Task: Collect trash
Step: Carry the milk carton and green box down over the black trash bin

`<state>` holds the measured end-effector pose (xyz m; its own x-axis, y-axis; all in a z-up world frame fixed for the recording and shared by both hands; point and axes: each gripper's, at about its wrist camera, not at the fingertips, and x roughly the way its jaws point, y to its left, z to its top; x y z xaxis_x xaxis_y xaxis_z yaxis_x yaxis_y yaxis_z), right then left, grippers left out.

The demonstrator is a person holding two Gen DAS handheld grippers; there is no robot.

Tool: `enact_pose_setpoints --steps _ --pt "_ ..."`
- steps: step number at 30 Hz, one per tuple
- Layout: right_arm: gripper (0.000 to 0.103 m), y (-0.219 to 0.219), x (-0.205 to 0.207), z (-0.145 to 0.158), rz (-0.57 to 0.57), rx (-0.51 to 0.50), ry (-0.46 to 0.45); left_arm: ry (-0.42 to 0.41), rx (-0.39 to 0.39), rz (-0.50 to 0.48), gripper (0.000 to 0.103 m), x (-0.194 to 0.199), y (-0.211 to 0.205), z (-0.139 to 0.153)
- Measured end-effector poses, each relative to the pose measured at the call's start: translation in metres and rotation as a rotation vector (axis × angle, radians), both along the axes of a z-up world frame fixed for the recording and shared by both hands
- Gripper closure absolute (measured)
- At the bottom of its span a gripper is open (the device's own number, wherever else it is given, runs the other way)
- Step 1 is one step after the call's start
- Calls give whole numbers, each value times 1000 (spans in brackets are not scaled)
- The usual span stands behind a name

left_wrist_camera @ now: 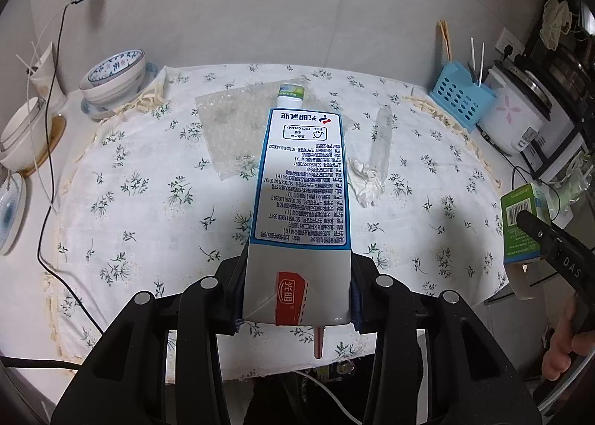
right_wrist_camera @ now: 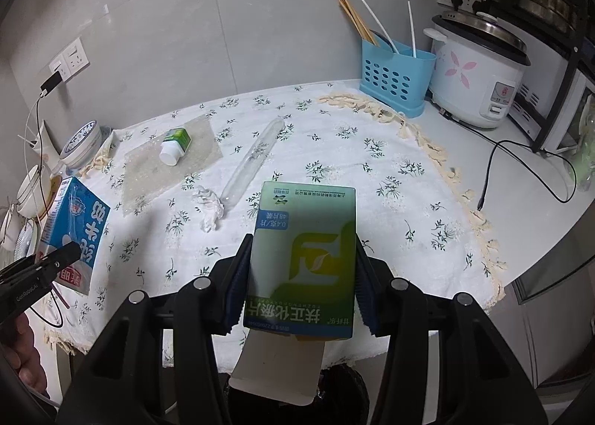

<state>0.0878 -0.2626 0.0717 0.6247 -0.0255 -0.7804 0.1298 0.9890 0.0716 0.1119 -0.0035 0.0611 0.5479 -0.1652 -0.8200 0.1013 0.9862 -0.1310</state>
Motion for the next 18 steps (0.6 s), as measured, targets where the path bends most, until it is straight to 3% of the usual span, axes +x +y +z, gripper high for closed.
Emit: enact_pose_setpoints --steps 18 --pt "56 1 -51 2 42 -6 -8 -5 5 -16 63 -54 -18 0"
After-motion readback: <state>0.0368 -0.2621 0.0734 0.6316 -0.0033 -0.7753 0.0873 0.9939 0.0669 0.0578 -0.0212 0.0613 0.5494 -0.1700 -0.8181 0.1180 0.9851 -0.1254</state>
